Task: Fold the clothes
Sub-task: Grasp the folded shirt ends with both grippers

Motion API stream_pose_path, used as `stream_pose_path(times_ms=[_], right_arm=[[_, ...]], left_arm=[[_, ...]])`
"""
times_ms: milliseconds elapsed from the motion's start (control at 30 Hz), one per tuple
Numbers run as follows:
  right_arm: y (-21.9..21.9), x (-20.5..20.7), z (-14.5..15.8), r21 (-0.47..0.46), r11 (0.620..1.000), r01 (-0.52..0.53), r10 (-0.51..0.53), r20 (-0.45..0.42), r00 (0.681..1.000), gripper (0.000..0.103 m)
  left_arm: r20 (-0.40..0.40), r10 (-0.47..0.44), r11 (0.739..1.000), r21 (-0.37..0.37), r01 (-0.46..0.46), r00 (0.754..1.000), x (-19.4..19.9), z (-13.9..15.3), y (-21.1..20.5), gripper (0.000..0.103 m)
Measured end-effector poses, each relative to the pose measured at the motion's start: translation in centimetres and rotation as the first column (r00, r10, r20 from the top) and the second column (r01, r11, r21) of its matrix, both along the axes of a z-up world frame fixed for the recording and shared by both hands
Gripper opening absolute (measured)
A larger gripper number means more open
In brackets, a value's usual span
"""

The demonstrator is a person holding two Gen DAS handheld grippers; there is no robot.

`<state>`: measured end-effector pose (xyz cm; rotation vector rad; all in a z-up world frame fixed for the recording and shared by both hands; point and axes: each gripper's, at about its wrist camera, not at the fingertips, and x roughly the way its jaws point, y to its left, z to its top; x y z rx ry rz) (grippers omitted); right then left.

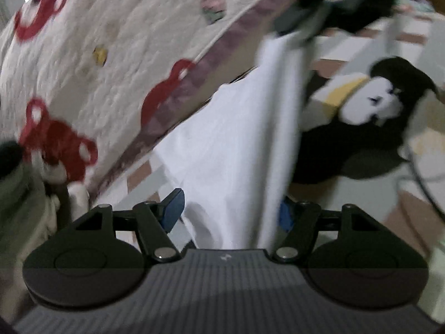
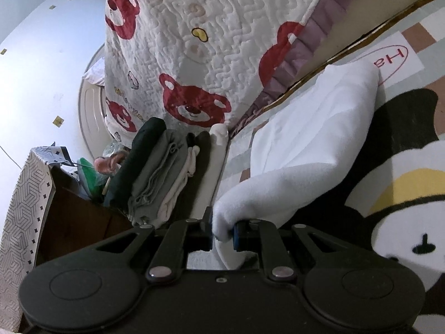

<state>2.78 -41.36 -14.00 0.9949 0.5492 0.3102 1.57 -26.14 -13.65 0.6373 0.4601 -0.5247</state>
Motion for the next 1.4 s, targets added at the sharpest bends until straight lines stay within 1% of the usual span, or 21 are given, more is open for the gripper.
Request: stream_pose_path(times_ms=[33,67,100,133,167,267,300,367,467,533,600,633,733,767,800,1000,1200,1233,1267,1333,1400], right_arm=[[0.0,-0.1,0.0,-0.002,1.0,-0.004,0.004,0.0,1.0,0.016],[0.1,-0.2,0.0,-0.005,1.0,-0.007,0.007,0.0,1.0,0.016],[0.1,-0.3,0.1,-0.006,1.0,-0.011,0.011,0.001,1.0,0.015],[0.2,-0.4,0.1,-0.005,1.0,-0.015,0.015,0.005,1.0,0.015],[0.2,-0.5,0.2,-0.005,1.0,-0.019,0.019,0.011,1.0,0.015],[0.4,-0.9,0.9,-0.008,0.999,-0.031,0.031,0.047,0.998,0.014],[0.4,-1.1,1.2,-0.01,0.999,-0.035,0.036,0.056,0.998,0.014],[0.6,-1.6,1.6,-0.015,0.999,-0.046,0.046,0.061,0.997,0.014],[1.1,-2.9,1.8,0.005,0.998,-0.068,0.068,0.066,0.995,0.014],[1.7,-4.1,1.6,0.017,0.995,-0.1,0.099,0.053,0.994,0.014],[1.9,-5.0,0.8,0.046,0.993,-0.104,0.104,0.016,0.994,0.019],[1.7,-5.4,0.4,0.07,0.993,-0.091,0.091,-0.004,0.996,0.024],[-0.5,-6.6,-0.9,0.151,0.988,0.019,-0.013,-0.036,0.999,0.04],[-1.0,-5.9,-1.4,0.145,0.989,0.029,-0.021,-0.056,0.998,0.046],[-1.6,-5.1,-1.8,0.139,0.99,0.039,-0.028,-0.075,0.997,0.055],[-4.7,-0.8,-4.3,0.097,0.991,0.095,-0.076,-0.191,0.979,0.055],[-7.8,3.5,-6.8,0.049,0.988,0.147,-0.126,-0.301,0.945,0.056],[-8.1,4.1,-7.1,0.046,0.987,0.153,-0.131,-0.314,0.94,0.056],[-8.0,4.5,-7.4,0.056,0.986,0.154,-0.129,-0.314,0.941,0.056],[-7.6,5.1,-7.8,0.078,0.985,0.157,-0.125,-0.315,0.941,0.06],[-7.3,5.7,-8.3,0.099,0.982,0.159,-0.121,-0.316,0.941,0.06]], left_arm=[[-0.02,0.015,0.999,-0.032,-0.016,1.0,0.7,0.0,0.6,0.052],[-0.041,0.024,0.997,-0.07,-0.026,0.999,1.1,0.1,1.2,0.03],[-0.068,0.018,0.994,-0.107,-0.025,0.998,1.5,0.4,1.8,0.019],[-0.088,0.013,0.99,-0.138,-0.025,0.996,1.8,0.8,2.2,0.014],[-0.077,0.015,0.99,-0.138,-0.025,0.997,1.7,1.1,2.2,0.013],[0.03,0.008,0.998,-0.057,-0.006,1.0,0.2,2.1,1.3,0.011],[0.042,0.008,0.999,-0.048,-0.006,0.999,-0.2,2.5,1.1,0.011],[0.027,0.005,0.998,-0.056,-0.003,1.0,-0.8,3.4,1.2,0.011],[0.015,0.003,0.999,-0.046,-0.002,1.0,-2.3,4.5,1.6,0.011],[0.0,0.017,0.999,-0.051,-0.017,1.0,-3.1,5.0,2.1,0.011],[-0.039,0.031,0.996,-0.085,-0.034,0.999,-2.7,5.2,2.7,0.011],[-0.058,0.038,0.994,-0.102,-0.043,0.998,-2.5,5.2,2.9,0.011],[-0.087,0.053,0.989,-0.136,-0.065,0.995,-1.9,4.8,3.4,0.011],[-0.095,0.05,0.987,-0.146,-0.064,0.994,-1.9,4.7,3.5,0.011],[-0.101,0.049,0.986,-0.153,-0.064,0.994,-1.9,4.6,3.6,0.011],[-0.123,0.06,0.983,-0.164,-0.08,0.991,-1.8,4.1,3.7,0.011],[-0.134,0.07,0.976,-0.194,-0.095,0.989,-1.6,3.5,4.3,0.012],[-0.137,0.074,0.975,-0.198,-0.1,0.988,-1.5,3.3,4.4,0.012],[-0.144,0.079,0.973,-0.205,-0.108,0.986,-1.4,3.2,4.5,0.012],[-0.157,0.086,0.968,-0.219,-0.119,0.984,-1.3,2.9,4.7,0.012],[-0.162,0.084,0.966,-0.227,-0.12,0.983,-1.1,2.8,4.9,0.012]])
